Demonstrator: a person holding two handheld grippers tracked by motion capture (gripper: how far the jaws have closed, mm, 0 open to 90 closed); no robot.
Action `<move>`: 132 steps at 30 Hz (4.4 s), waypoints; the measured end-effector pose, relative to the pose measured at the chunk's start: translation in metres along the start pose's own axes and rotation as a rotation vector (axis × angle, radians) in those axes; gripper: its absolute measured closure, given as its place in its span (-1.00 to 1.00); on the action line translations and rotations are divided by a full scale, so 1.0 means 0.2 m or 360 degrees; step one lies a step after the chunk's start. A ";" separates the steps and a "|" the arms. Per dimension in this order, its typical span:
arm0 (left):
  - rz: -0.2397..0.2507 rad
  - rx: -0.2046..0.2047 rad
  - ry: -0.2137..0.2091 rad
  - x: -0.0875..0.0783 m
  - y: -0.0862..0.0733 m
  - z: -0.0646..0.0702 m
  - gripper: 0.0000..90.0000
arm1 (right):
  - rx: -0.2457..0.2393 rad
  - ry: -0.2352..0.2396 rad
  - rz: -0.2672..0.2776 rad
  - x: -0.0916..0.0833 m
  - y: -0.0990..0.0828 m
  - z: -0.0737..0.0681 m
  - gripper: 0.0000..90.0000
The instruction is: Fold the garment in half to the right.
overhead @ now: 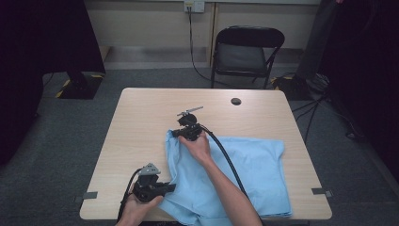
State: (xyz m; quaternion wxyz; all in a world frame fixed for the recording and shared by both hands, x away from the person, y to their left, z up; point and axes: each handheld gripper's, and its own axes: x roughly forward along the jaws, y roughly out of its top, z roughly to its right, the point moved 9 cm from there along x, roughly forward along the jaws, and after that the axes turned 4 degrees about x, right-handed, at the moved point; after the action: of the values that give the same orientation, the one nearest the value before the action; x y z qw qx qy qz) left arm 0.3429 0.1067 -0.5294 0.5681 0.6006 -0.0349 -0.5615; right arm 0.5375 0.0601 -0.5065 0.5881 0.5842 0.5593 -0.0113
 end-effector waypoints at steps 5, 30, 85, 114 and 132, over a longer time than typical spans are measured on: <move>0.0042 -0.0016 -0.0010 -0.04 0.02 0.00 0.91 | -0.0031 0.0008 0.0000 -0.03 0.03 -0.02 0.97; 0.0165 0.0044 0.0005 -0.23 0.17 0.03 0.91 | -0.0026 0.0145 0.0166 -0.20 0.22 -0.15 0.97; 0.0353 0.0183 0.0012 -0.40 0.49 0.15 0.91 | -0.0064 0.0223 0.0399 -0.56 0.51 -0.20 0.98; 0.0171 0.0205 -0.0195 0.13 0.57 0.37 0.90 | 0.0145 0.0116 0.0465 -0.74 0.22 0.26 0.98; 0.0005 0.0166 -0.0169 0.40 0.48 0.40 0.89 | 0.0276 -0.0035 0.0400 -0.65 -0.05 0.52 0.97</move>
State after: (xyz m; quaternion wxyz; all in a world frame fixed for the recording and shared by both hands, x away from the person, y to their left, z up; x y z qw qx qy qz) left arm 0.3716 -0.0331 -0.4897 0.5342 0.5987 -0.0953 -0.5892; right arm 0.5487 -0.0991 -0.4587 0.5384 0.6980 0.4721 0.0077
